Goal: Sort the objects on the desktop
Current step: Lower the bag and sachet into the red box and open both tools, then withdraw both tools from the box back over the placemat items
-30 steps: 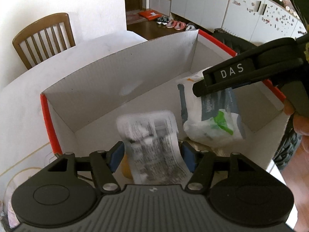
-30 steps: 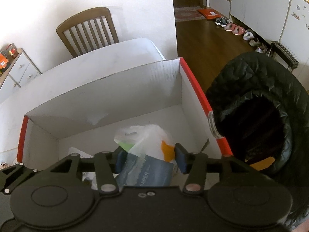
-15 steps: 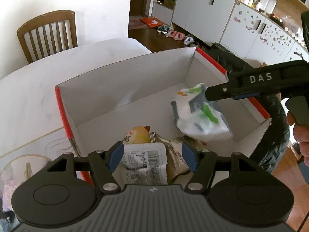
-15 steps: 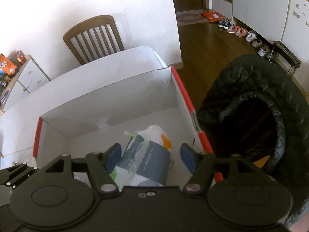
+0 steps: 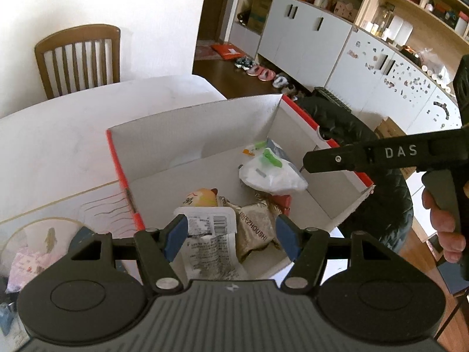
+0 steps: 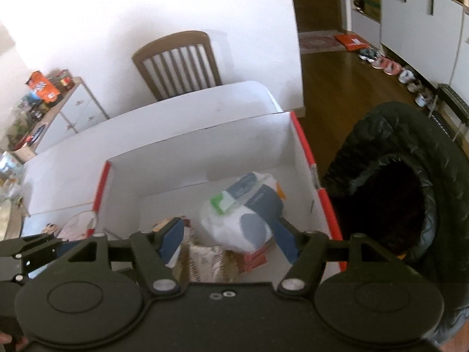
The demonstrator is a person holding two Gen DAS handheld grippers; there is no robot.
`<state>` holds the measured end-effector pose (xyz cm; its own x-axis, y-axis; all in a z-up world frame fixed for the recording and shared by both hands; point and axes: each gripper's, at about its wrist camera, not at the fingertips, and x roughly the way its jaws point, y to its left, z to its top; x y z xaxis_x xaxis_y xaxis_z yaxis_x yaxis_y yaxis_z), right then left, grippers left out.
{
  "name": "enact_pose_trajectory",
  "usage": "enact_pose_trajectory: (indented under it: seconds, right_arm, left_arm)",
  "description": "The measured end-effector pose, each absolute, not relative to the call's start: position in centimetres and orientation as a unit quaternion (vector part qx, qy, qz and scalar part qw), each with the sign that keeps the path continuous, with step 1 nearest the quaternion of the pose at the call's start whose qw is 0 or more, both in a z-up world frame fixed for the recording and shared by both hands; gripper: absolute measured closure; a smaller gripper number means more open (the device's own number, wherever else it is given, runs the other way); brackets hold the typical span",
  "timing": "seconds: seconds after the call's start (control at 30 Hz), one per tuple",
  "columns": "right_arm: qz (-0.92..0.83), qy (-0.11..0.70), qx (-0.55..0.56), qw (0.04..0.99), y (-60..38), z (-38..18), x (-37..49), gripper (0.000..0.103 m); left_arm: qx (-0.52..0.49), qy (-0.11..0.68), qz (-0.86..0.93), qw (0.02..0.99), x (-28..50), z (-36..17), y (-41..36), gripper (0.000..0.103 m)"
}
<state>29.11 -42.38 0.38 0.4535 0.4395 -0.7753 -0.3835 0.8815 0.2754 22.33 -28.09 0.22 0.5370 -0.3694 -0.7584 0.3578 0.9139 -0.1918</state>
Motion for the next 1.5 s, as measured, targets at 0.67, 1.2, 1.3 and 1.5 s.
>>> enact_pose_trajectory:
  seconds: [0.67, 1.2, 1.3, 1.5]
  right_arm:
    - [0.295, 0.400, -0.040, 0.867, -37.7, 3.3, 19.8, 0.029]
    - [0.334, 0.392, -0.070, 0.854, -28.5, 3.1, 14.9, 0.020]
    - [0.336, 0.393, -0.077, 0.852, -26.5, 2.8, 14.3, 0.019]
    - [0.348, 0.399, -0.094, 0.843, -22.8, 2.0, 13.6, 0.016]
  left_arm:
    - [-0.001, 0.407, -0.204, 0.890, 16.8, 1.3, -21.2, 0.033]
    - [-0.014, 0.423, -0.178, 0.889, 14.6, 0.2, -8.9, 0.021]
    - [-0.019, 0.426, -0.174, 0.888, 14.3, -0.1, -6.7, 0.021]
    - [-0.030, 0.427, -0.165, 0.889, 14.2, -0.9, -2.5, 0.015]
